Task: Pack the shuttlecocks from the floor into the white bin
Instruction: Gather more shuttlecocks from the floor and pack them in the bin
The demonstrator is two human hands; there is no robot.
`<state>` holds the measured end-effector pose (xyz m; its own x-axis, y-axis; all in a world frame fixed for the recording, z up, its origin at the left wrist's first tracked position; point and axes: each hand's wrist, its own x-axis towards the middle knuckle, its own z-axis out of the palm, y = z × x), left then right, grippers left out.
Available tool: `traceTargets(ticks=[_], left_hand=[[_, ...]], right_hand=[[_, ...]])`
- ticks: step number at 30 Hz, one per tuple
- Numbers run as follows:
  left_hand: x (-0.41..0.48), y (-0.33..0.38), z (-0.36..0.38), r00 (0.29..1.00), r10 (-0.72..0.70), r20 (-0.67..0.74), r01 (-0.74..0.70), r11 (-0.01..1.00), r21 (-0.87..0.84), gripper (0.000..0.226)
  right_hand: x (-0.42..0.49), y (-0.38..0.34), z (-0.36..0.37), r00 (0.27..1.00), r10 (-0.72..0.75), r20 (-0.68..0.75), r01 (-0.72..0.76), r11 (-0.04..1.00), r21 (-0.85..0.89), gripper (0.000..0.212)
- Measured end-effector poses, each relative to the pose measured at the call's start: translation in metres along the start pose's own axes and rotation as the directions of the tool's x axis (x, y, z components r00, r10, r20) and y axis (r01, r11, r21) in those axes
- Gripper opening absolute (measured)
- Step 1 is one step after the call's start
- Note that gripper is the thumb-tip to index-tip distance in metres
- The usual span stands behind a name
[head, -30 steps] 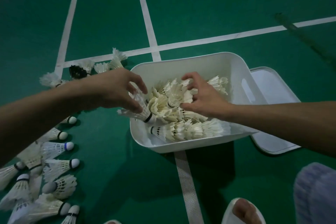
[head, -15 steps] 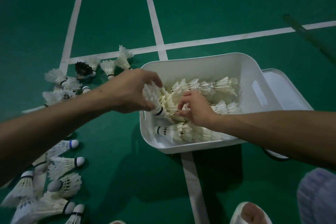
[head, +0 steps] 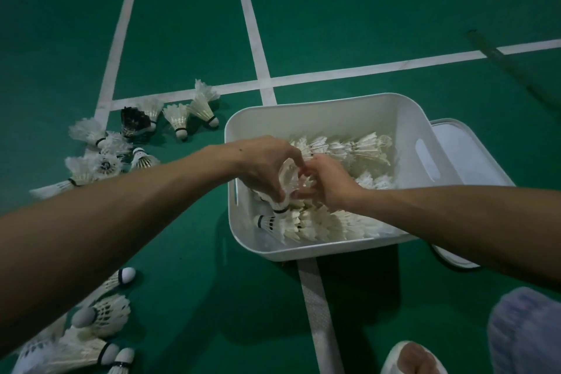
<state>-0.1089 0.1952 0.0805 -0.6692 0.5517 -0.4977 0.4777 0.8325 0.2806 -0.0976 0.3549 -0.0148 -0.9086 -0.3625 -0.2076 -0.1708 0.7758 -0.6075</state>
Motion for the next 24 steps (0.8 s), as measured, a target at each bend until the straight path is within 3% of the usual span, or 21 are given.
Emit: traceTargets(ticks=[5,7,11,15,19,21,24], left_hand=[[0.015,-0.008,0.005,0.999,-0.006,0.049,0.006,1.0,0.003,0.065],[0.018,-0.01,0.006,0.999,-0.03,0.04,0.03,1.0,0.007,0.069],[0.021,-0.014,0.006,0.999,-0.033,0.009,0.033,0.999,-0.023,0.071],[0.025,-0.014,0.009,1.0,-0.023,-0.008,0.023,0.999,-0.028,0.072],[0.026,-0.012,0.009,1.0,-0.021,-0.022,0.02,0.997,-0.068,0.066],[0.025,-0.011,0.01,1.0,-0.007,-0.027,0.005,0.997,-0.081,0.065],[0.023,-0.011,0.009,1.0,0.0,0.004,0.0,0.994,-0.113,0.079]], right_hand=[[-0.005,-0.002,-0.003,0.999,0.049,0.019,-0.052,0.983,0.174,0.05],[-0.008,-0.001,-0.008,0.997,0.071,0.026,-0.074,0.989,0.127,0.055],[-0.022,0.004,-0.025,0.992,0.095,-0.089,-0.074,0.974,0.215,0.042],[-0.036,-0.001,-0.022,0.998,-0.008,-0.064,0.032,0.921,0.388,0.059],[-0.027,-0.008,-0.008,0.993,-0.106,-0.044,0.114,0.948,0.297,0.07],[-0.02,-0.009,-0.004,0.992,-0.108,-0.072,0.124,0.952,0.281,0.063],[-0.015,-0.01,-0.004,0.987,-0.138,-0.083,0.15,0.976,0.16,0.028]])
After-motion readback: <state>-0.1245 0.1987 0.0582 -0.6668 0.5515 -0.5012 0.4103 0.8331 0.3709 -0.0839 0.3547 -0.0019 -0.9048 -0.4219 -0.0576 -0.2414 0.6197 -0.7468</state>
